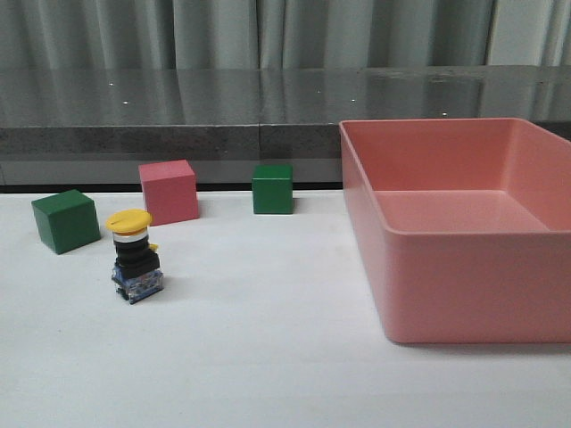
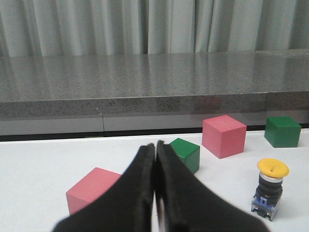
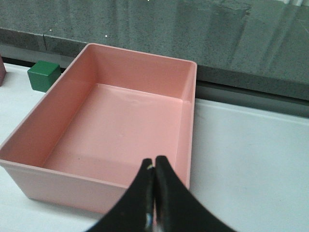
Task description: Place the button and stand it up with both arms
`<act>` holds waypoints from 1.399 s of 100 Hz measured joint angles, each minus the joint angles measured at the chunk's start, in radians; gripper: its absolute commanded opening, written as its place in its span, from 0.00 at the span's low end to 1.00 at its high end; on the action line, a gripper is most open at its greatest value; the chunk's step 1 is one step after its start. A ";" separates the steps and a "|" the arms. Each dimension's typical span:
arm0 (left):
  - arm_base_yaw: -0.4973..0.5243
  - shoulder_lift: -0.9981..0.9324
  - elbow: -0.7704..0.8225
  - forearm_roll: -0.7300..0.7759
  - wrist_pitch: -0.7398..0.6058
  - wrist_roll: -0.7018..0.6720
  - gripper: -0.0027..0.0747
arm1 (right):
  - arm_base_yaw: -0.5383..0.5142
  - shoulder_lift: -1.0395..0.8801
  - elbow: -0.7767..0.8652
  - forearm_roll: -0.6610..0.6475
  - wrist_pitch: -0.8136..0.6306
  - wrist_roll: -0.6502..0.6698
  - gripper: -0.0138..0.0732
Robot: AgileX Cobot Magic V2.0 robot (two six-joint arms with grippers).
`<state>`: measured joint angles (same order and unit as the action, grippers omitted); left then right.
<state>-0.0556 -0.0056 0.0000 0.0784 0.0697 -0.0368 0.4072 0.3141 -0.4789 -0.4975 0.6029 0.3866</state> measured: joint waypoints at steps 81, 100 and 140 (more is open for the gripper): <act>0.000 0.000 0.000 -0.002 0.000 -0.001 0.01 | 0.000 0.000 0.012 0.117 -0.061 -0.177 0.09; 0.000 0.000 0.000 -0.002 0.000 -0.001 0.01 | -0.059 -0.038 0.126 0.187 -0.283 -0.259 0.09; 0.000 0.000 0.000 -0.002 0.000 -0.001 0.01 | -0.329 -0.311 0.427 0.489 -0.430 -0.306 0.09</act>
<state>-0.0556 -0.0056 0.0000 0.0760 0.0697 -0.0373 0.0782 0.0028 -0.0521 -0.0084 0.1726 0.0806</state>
